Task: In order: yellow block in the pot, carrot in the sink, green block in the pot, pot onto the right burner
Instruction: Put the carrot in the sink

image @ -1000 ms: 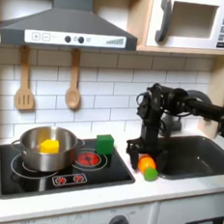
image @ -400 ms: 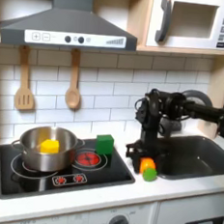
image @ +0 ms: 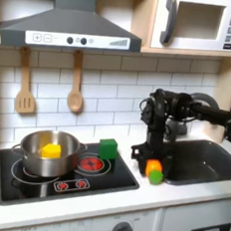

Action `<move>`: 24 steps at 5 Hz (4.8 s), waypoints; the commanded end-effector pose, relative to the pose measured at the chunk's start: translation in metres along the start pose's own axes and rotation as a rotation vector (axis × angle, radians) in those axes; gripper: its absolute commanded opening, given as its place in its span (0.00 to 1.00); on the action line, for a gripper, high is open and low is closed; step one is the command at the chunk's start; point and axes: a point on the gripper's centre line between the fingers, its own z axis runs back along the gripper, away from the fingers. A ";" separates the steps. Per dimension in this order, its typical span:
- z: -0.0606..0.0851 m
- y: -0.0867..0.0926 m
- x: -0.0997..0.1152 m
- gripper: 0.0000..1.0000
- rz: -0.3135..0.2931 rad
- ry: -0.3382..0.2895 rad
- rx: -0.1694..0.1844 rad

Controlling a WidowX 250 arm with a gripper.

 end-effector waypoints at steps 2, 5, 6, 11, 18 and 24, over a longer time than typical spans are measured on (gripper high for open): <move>0.019 -0.030 0.025 0.00 -0.065 -0.058 0.011; 0.013 -0.053 0.042 0.00 -0.113 -0.062 0.031; 0.005 -0.058 0.044 0.00 -0.125 -0.049 0.037; -0.013 -0.085 0.067 0.00 -0.158 -0.072 0.083; -0.064 -0.062 0.064 0.30 -0.146 0.031 0.071; -0.022 -0.060 0.063 1.00 -0.144 -0.047 0.059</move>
